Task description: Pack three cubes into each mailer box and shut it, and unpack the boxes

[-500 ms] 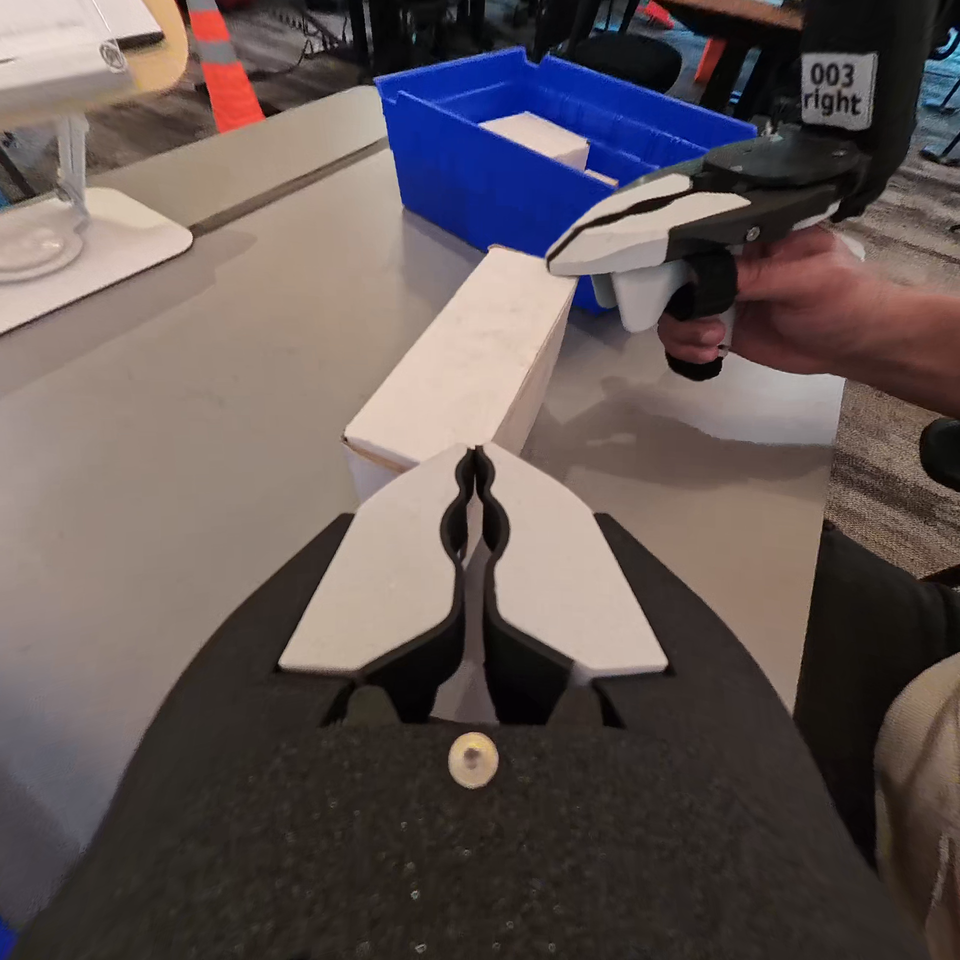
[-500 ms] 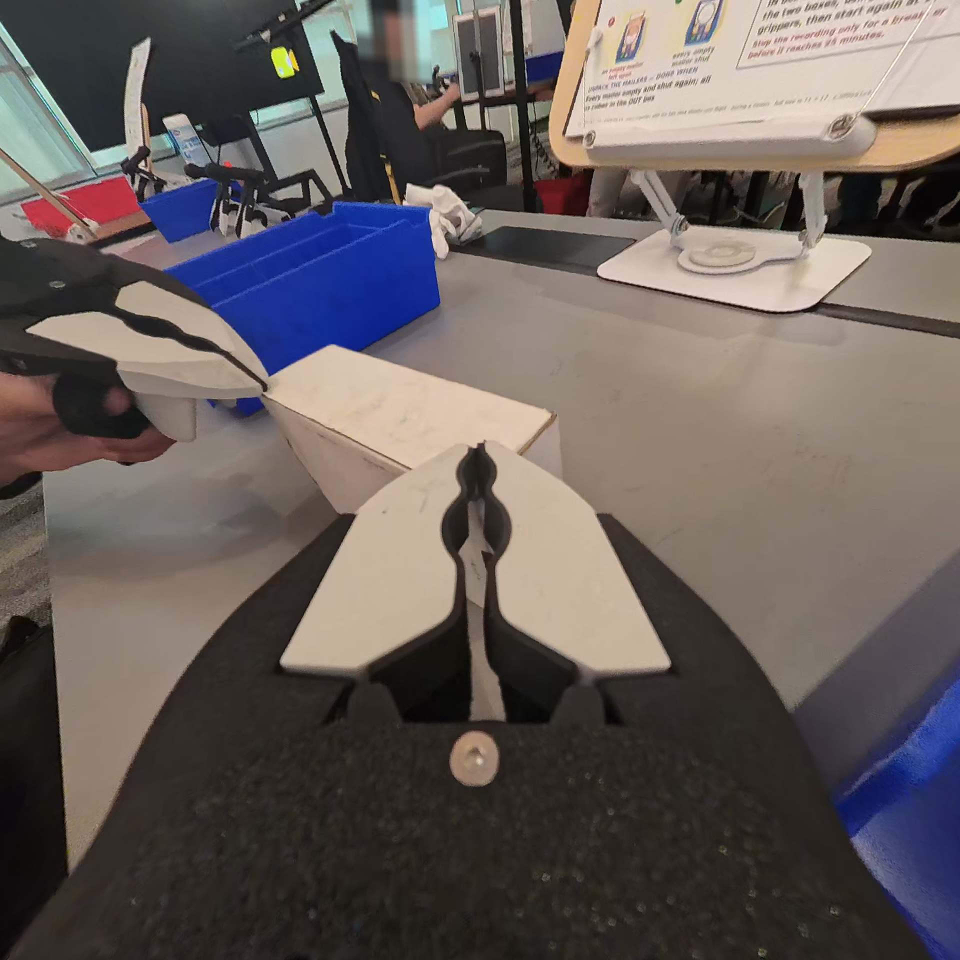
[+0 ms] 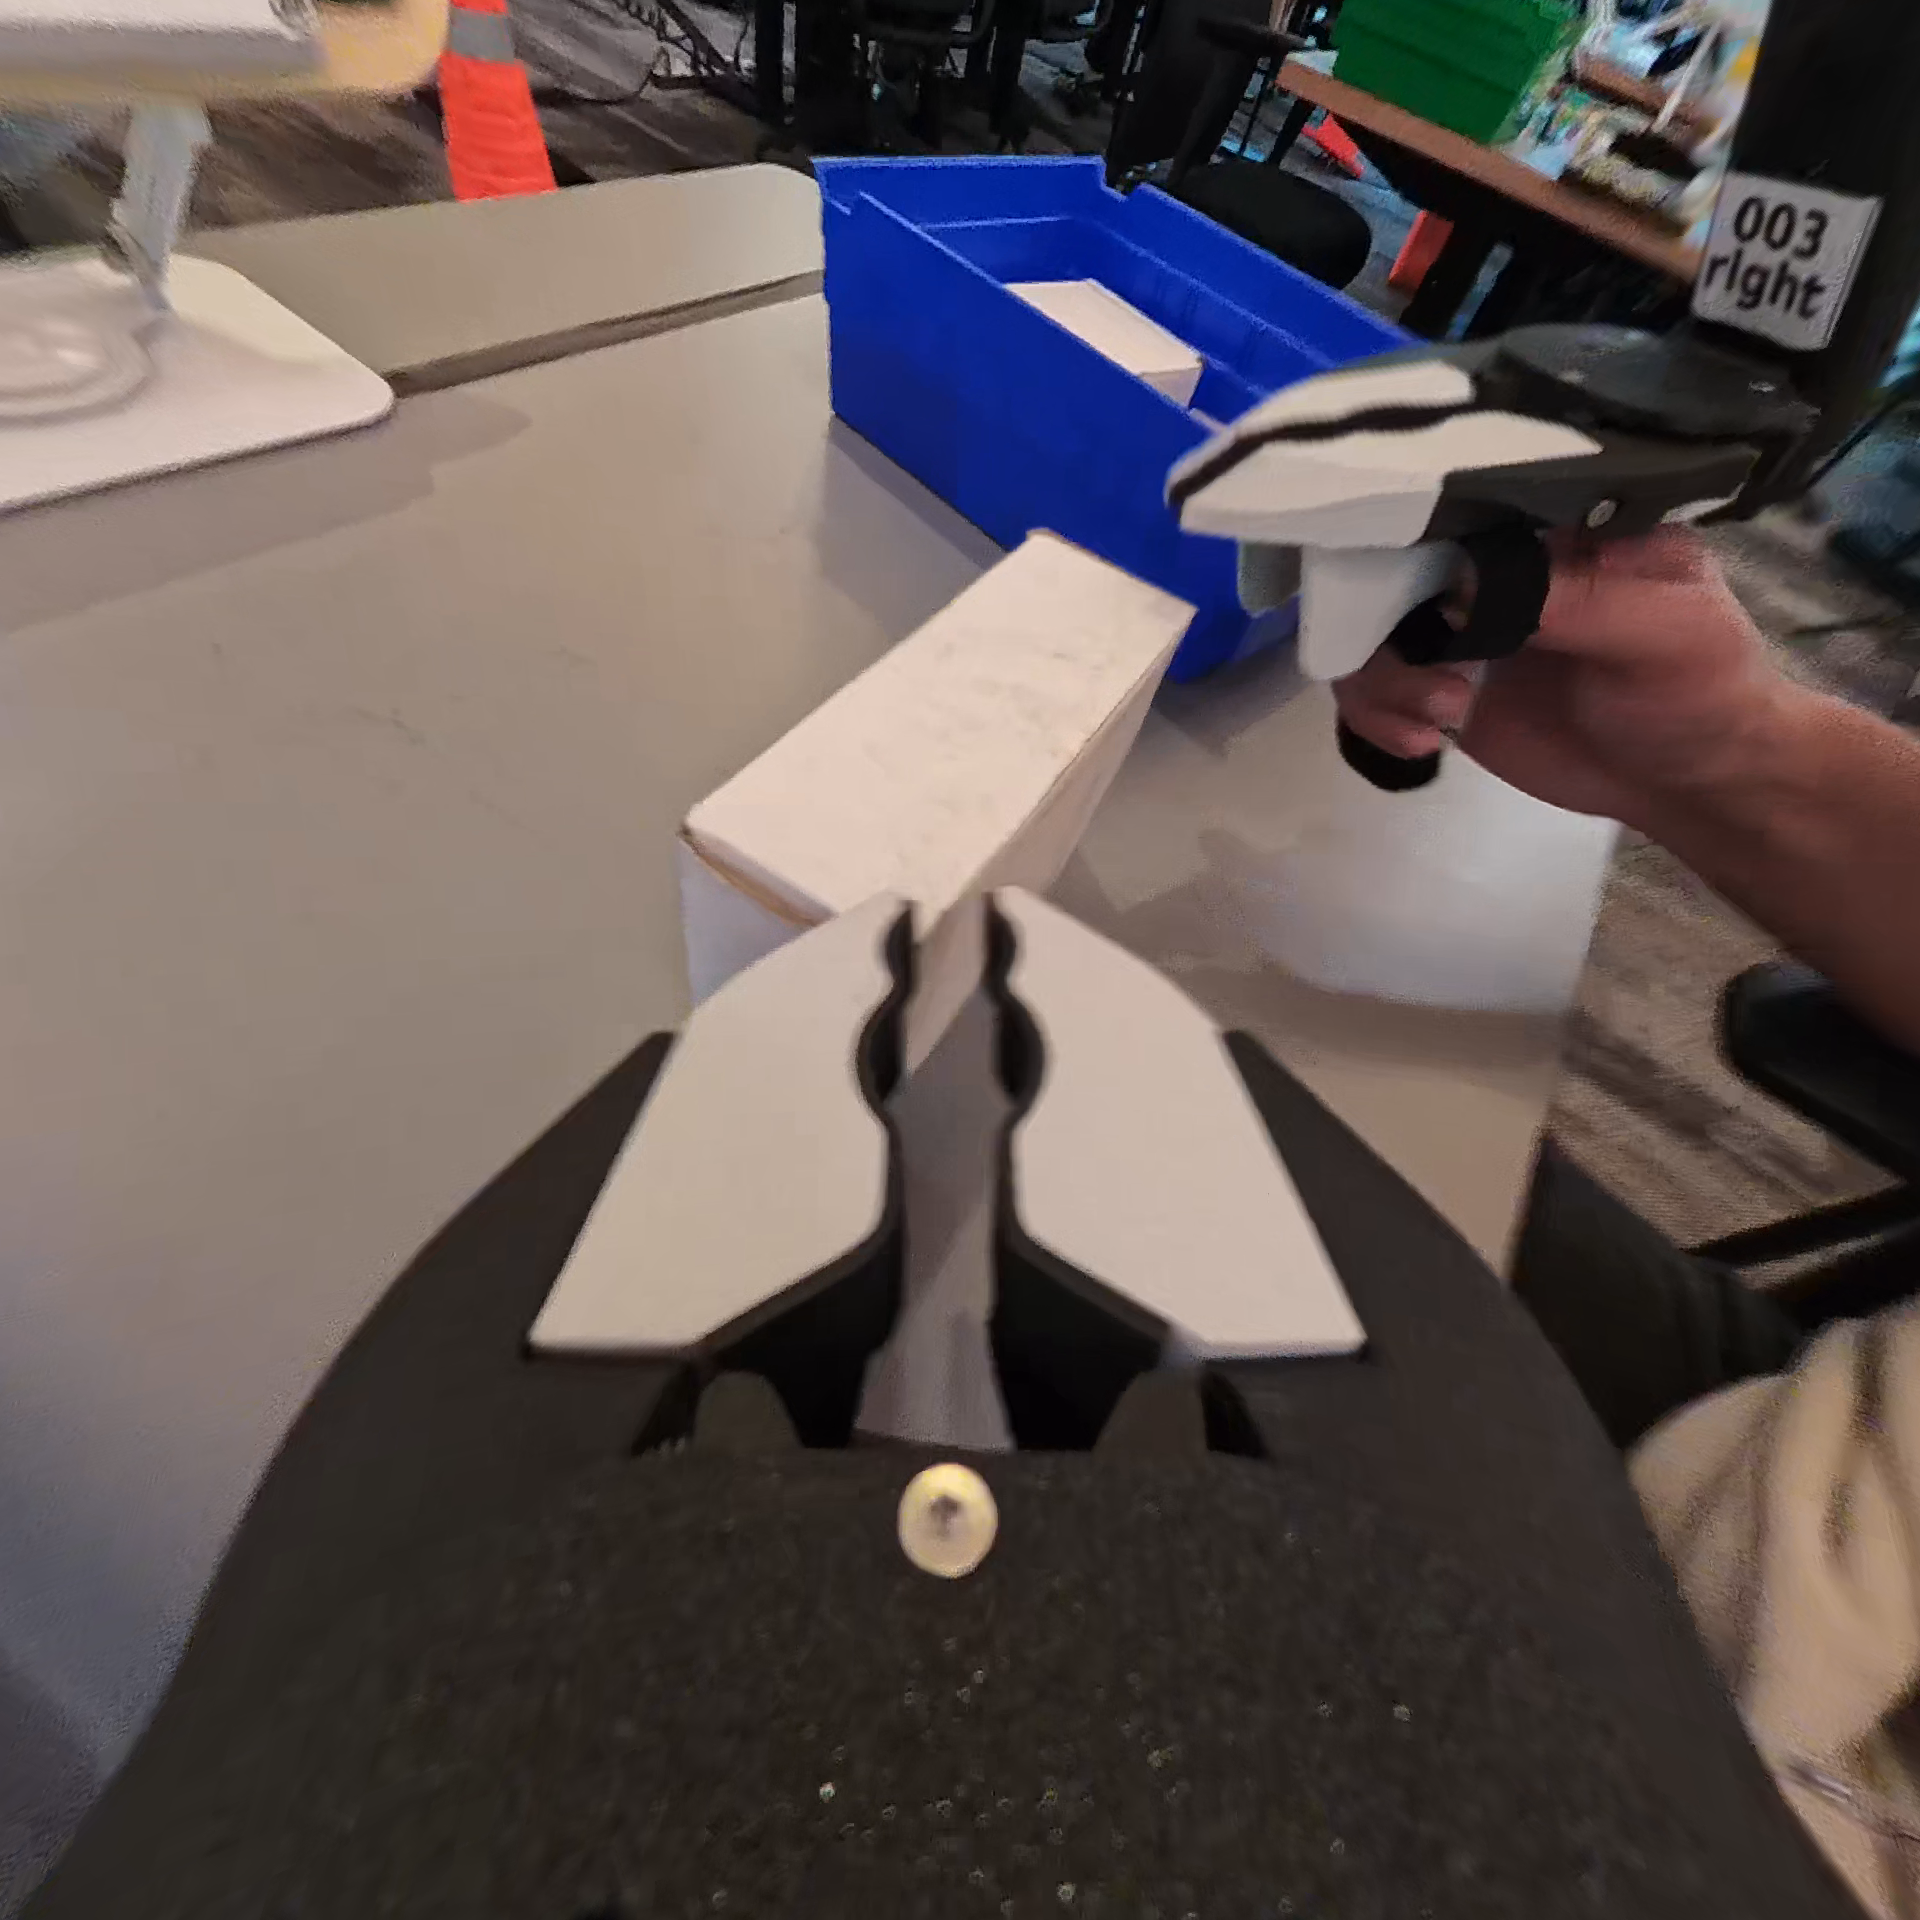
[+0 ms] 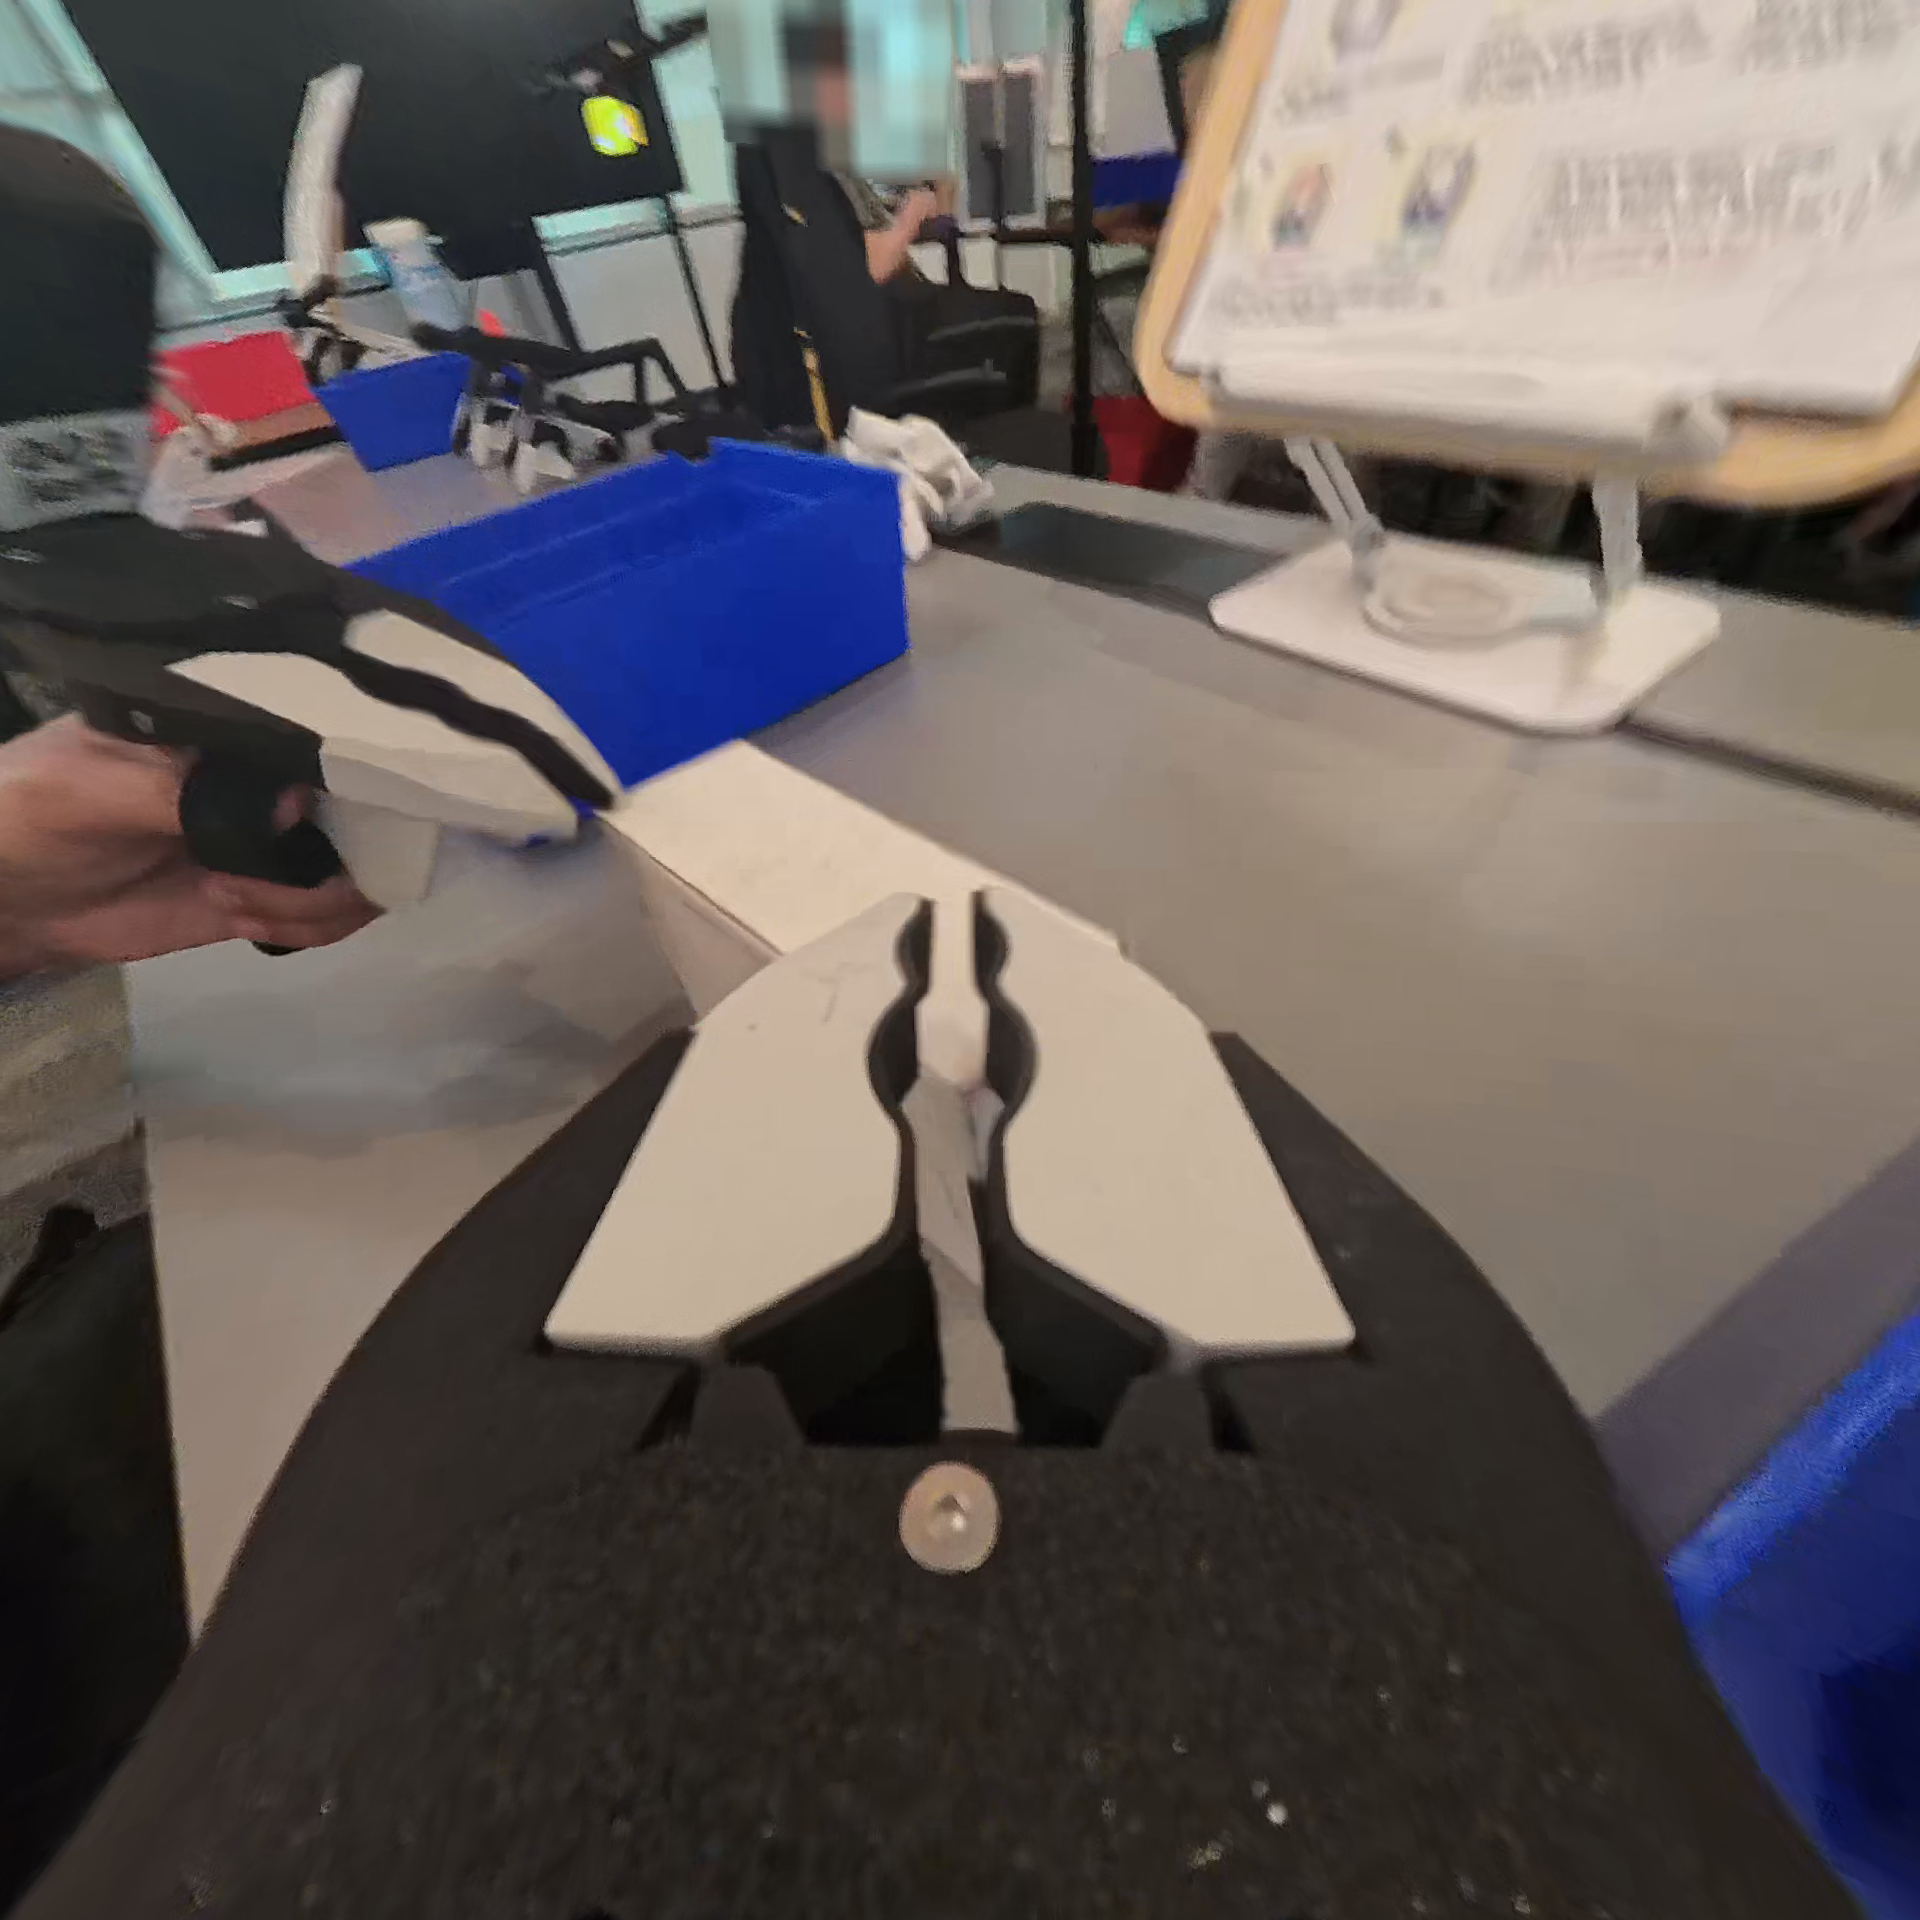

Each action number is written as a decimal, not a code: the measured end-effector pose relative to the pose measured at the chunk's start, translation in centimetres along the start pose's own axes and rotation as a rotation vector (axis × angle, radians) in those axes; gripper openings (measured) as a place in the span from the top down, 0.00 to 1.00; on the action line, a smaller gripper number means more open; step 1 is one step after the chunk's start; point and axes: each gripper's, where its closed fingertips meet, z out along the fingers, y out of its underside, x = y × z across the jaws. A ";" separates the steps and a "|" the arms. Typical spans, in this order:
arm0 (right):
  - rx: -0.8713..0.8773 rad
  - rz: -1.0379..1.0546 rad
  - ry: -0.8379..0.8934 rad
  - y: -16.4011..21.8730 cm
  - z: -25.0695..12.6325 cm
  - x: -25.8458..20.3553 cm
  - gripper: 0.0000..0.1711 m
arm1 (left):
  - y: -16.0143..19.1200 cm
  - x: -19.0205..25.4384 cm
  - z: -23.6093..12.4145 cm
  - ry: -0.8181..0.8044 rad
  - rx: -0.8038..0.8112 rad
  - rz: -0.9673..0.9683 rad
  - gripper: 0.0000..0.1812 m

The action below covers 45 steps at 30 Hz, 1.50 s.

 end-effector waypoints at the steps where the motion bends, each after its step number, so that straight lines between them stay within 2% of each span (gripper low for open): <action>1: 0.002 -0.057 -0.046 -1.3 -0.3 -0.7 0.91 | 0.0 0.8 -0.5 0.036 0.003 -0.049 0.82; 2: -0.025 -0.130 -0.124 -2.1 -0.5 -1.9 0.84 | 0.4 1.8 -1.0 0.068 -0.007 -0.098 0.75; 4: -0.112 -0.258 -0.292 -2.3 -0.3 -4.2 0.68 | 2.2 3.6 -2.0 0.112 -0.074 -0.152 0.72; 6: -0.263 -0.384 -0.376 -1.1 0.1 -5.1 0.67 | 4.0 5.3 -3.1 0.143 -0.100 -0.165 0.68; 8: -0.459 -0.492 -0.373 0.9 1.1 -4.6 0.57 | 5.7 6.2 -4.2 0.122 -0.091 -0.153 0.69; 13: -0.744 -0.713 -0.302 3.9 5.0 -2.9 0.55 | 9.4 5.8 -5.9 -0.016 -0.109 -0.017 0.70; 15: -0.837 -0.759 -0.292 4.8 6.5 -2.8 0.54 | 9.7 6.1 -6.1 -0.007 -0.106 -0.030 0.71; 18: -0.947 -0.770 -0.281 5.3 7.5 -3.1 0.61 | 9.6 6.2 -6.2 0.000 -0.100 -0.042 0.71; 21: -0.929 -0.865 -0.219 3.2 6.8 -2.4 0.62 | 10.0 5.8 -6.8 -0.025 -0.101 -0.014 0.72; 24: -0.820 -0.972 -0.052 -2.0 4.0 0.2 0.62 | 10.0 5.1 -7.2 -0.069 -0.108 0.050 0.73; 28: -0.700 -1.092 0.325 -10.0 -3.2 8.4 0.62 | 9.5 5.1 -7.1 -0.066 -0.100 0.069 0.74; 30: -0.667 -1.151 0.516 -12.2 -7.2 13.7 0.62 | 9.4 5.4 -6.7 -0.049 -0.099 0.062 0.74; 33: -0.674 -1.152 0.647 -10.4 -10.6 21.2 0.62 | 9.3 5.6 -6.0 -0.034 -0.104 0.069 0.74; 37: -0.760 -1.172 0.674 -4.7 -10.3 27.0 0.62 | 9.1 4.9 -5.3 -0.061 -0.099 0.069 0.74; 41: -0.781 -1.221 0.719 -2.1 -9.1 30.2 0.62 | 8.5 4.2 -5.0 -0.071 -0.058 0.022 0.76; 43: -0.768 -1.174 0.633 -0.4 -8.3 30.0 0.62 | 8.8 3.8 -4.8 -0.082 -0.070 0.018 0.76; 45: -0.836 -1.180 0.590 1.2 -8.6 29.8 0.60 | 9.1 3.2 -4.7 -0.110 -0.083 0.031 0.76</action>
